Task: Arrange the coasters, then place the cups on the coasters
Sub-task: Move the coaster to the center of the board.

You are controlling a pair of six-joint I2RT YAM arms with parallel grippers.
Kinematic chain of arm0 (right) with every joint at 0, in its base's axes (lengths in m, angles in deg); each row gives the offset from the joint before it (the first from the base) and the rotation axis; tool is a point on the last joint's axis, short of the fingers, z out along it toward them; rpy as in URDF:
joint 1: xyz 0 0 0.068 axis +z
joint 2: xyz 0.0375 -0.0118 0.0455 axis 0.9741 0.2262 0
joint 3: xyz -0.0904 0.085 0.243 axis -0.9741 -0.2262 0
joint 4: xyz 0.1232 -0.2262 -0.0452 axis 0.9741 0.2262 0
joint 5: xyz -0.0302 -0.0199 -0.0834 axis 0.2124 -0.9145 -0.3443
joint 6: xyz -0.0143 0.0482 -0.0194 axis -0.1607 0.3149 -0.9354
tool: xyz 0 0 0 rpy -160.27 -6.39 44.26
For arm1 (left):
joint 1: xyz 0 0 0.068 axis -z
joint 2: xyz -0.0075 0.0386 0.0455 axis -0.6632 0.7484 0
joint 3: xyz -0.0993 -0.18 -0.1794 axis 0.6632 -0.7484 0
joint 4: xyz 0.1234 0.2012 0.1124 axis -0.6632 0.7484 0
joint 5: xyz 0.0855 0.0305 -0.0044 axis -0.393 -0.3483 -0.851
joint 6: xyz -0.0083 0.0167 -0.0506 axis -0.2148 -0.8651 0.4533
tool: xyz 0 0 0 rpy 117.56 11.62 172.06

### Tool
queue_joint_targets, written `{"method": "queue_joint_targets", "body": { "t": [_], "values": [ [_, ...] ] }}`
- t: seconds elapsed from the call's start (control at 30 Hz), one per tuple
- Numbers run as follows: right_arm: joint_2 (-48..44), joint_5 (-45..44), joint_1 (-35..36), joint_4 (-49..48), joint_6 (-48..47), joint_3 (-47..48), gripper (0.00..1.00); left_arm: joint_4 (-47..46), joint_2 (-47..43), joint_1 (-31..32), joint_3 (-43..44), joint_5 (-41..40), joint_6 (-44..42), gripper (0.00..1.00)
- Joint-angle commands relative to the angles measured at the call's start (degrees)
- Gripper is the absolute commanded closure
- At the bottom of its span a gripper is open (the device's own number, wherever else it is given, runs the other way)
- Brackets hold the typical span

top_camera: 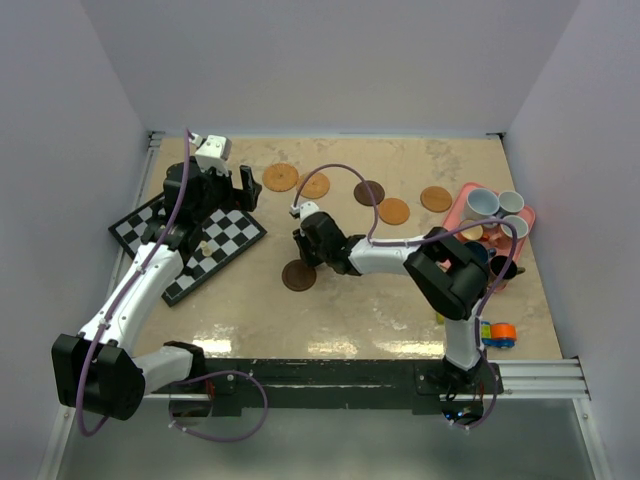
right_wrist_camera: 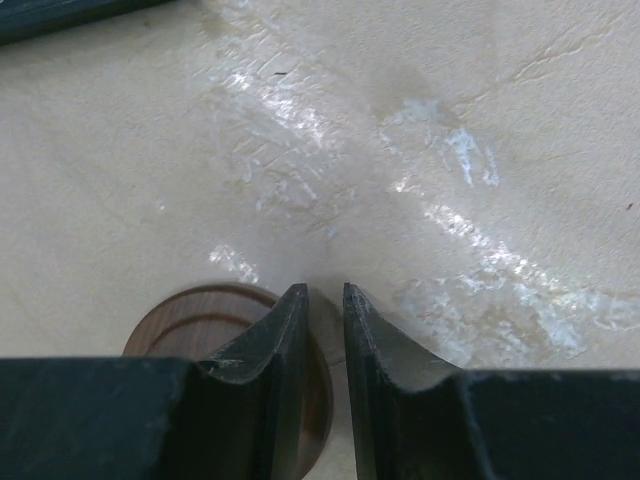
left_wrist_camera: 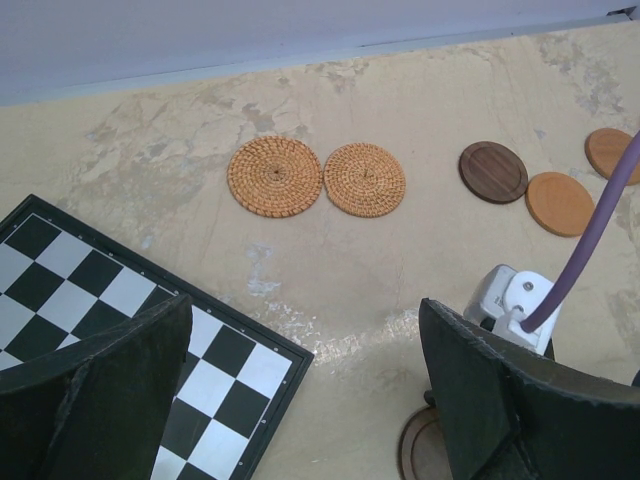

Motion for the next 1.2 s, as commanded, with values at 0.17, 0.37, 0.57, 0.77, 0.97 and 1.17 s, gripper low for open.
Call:
{"method": "queue_joint_targets", "body": {
  "t": [0.17,0.37,0.57,0.77,0.97,1.17],
  "values": [
    [-1.7,1.4,3.0,0.2,3.7,-6.3,0.76,-1.9,-0.5,0.4,-0.1,0.1,0.5,0.0],
    [-2.9,0.5,4.1,1.0,4.1,-6.8,0.76,-1.9,-0.3,0.4,-0.2,0.2,0.5,0.0],
    [-4.7,-0.6,4.8,1.3,4.9,-7.6,0.68,-1.9,0.0,0.4,-0.2,0.1,0.5,0.0],
    [-4.8,-4.1,4.8,4.3,3.8,-2.5,0.51,-1.8,0.1,0.4,-0.2,-0.3,0.4,0.0],
    [-5.1,-8.5,3.9,8.0,-0.2,5.3,0.29,-1.6,0.4,0.4,-0.2,-1.2,0.2,0.0],
    [-8.1,-7.8,-2.2,10.1,-3.5,8.8,0.22,-1.8,-0.2,0.4,-0.3,-1.6,0.1,0.0]
  ]
}}
